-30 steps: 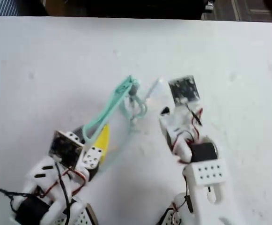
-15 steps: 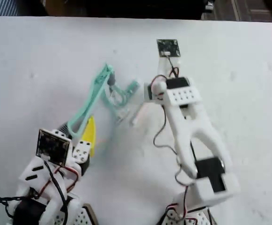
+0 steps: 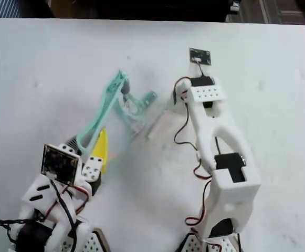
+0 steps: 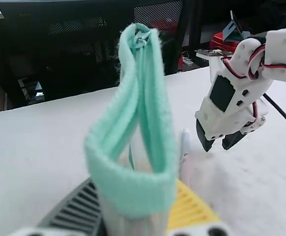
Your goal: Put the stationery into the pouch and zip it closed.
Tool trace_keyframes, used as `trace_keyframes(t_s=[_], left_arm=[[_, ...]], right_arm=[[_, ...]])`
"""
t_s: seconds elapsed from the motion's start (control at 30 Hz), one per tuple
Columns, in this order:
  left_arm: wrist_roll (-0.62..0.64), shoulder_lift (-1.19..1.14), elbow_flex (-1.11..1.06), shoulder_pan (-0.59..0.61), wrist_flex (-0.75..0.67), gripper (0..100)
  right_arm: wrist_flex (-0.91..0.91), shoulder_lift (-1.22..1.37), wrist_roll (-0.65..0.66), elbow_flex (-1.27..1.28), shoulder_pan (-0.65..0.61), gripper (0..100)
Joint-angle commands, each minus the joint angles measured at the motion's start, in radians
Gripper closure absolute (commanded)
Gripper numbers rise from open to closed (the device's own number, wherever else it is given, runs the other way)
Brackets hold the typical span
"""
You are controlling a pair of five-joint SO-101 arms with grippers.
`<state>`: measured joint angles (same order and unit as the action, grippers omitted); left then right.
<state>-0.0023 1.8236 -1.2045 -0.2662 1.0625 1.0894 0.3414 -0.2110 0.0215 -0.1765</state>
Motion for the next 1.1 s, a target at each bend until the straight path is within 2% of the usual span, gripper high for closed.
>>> trace_keyframes(t_s=[0.0,0.27,0.43,0.7,0.87,1.07], left_arm=[[-0.008,0.007,0.011,0.010,-0.041,98],[-0.008,0.007,0.063,0.039,-0.005,98],[-0.002,0.007,0.052,0.113,-0.043,98],[0.000,0.007,0.009,0.031,-0.072,98],[0.000,0.007,0.009,0.035,-0.071,98],[-0.005,0.007,0.008,0.041,-0.068,98]], right_arm=[[-0.025,-0.021,-0.009,-0.003,0.027,85.4],[-0.044,-0.028,0.060,0.015,0.062,85.4],[-0.027,-0.124,0.060,0.003,0.082,85.4],[-0.013,-0.142,0.060,0.029,0.053,85.4],[0.008,-0.147,0.060,0.029,0.062,85.4],[0.030,-0.143,0.068,0.000,0.027,94.3]])
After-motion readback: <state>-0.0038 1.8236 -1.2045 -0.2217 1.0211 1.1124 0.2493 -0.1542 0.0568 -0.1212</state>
